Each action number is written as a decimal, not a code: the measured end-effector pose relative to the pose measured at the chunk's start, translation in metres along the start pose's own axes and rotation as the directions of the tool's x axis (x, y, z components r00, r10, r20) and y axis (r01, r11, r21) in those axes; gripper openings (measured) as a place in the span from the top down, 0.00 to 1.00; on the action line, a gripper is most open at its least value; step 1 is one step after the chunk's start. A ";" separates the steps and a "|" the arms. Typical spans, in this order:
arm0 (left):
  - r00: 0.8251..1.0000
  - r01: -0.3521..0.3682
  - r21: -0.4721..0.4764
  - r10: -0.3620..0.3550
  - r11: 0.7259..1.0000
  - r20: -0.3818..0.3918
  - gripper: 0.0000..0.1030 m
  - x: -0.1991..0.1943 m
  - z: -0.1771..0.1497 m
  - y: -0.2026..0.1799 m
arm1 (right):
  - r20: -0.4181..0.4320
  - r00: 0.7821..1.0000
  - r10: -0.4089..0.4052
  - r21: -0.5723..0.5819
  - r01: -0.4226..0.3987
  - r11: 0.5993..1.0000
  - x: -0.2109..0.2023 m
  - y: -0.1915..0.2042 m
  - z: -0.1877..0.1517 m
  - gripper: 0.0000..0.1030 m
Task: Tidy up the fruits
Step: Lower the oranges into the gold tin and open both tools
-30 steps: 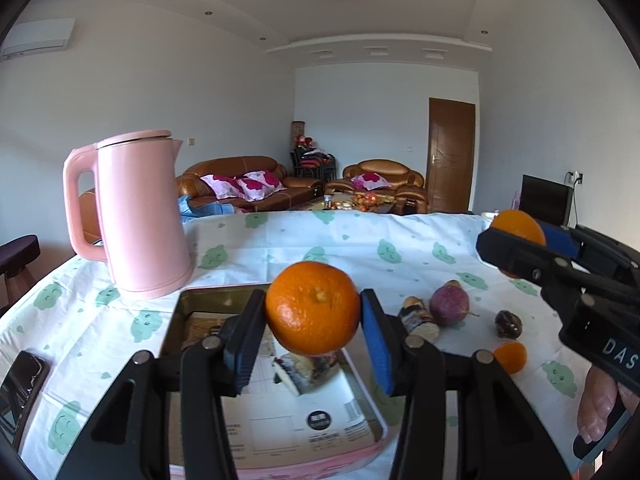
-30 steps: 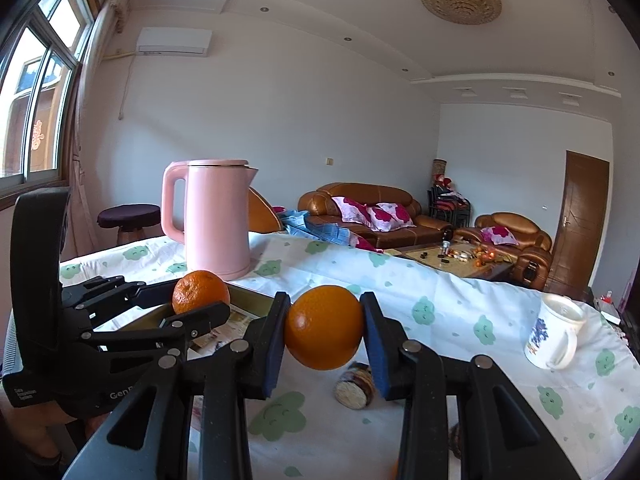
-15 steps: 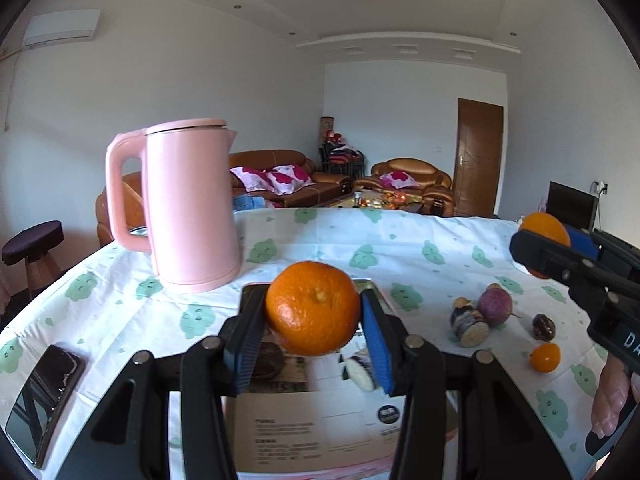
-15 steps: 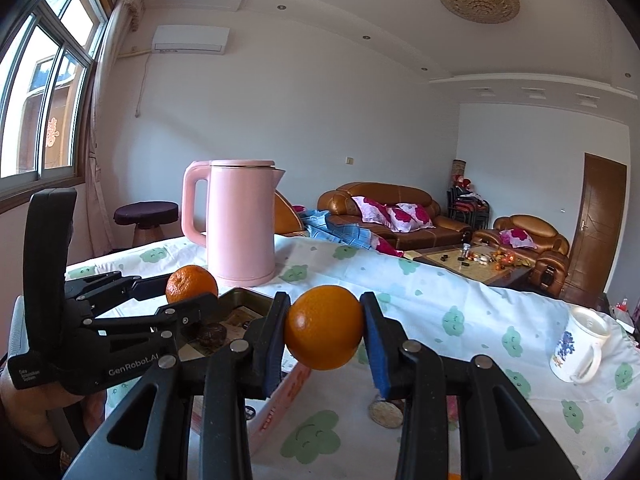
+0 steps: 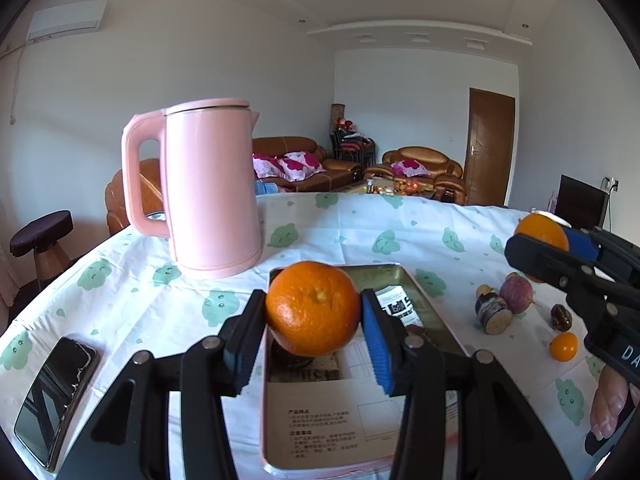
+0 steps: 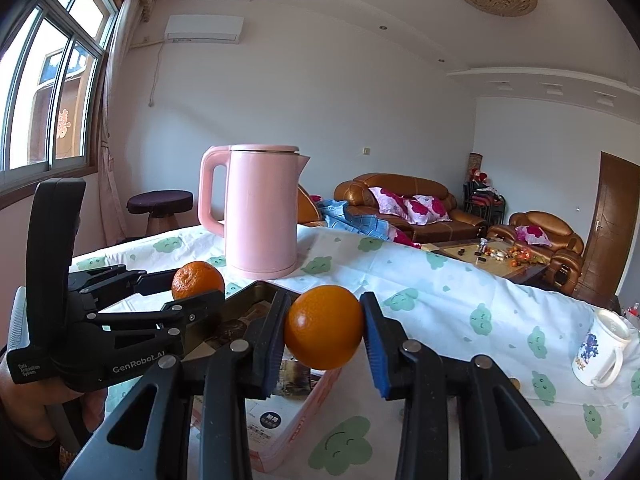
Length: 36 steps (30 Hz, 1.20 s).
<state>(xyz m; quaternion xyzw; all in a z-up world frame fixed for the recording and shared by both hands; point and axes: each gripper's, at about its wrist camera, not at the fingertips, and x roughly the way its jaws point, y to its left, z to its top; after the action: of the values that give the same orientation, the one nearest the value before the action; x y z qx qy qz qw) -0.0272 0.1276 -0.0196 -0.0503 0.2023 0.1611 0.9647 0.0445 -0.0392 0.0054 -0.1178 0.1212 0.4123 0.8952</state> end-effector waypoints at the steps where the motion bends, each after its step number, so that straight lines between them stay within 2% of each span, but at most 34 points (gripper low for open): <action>1: 1.000 -0.001 0.001 0.001 1.000 -0.005 0.53 0.001 0.000 0.001 | -0.005 1.000 0.004 -0.003 -0.004 1.000 0.001 0.002 0.000 0.63; 23: 0.994 0.014 0.035 -0.010 0.999 -0.108 0.53 0.018 -0.008 0.004 | -0.129 0.987 0.092 0.004 -0.092 0.996 0.039 0.018 -0.015 0.63; 33: 0.981 0.044 0.047 -0.034 0.998 -0.189 0.53 0.027 -0.012 0.005 | -0.236 0.962 0.135 0.011 -0.136 0.991 0.059 0.027 -0.028 0.63; 36: 0.979 0.046 0.057 -0.034 0.997 -0.201 0.53 0.029 -0.013 0.004 | -0.296 0.942 0.160 0.009 -0.165 0.986 0.069 0.031 -0.032 0.63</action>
<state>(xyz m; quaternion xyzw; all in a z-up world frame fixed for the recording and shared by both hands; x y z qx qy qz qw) -0.0082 0.1374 -0.0431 -0.0408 0.3021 0.1296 0.9435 0.0604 0.0195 -0.0495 -0.1749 0.2598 0.4633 0.8290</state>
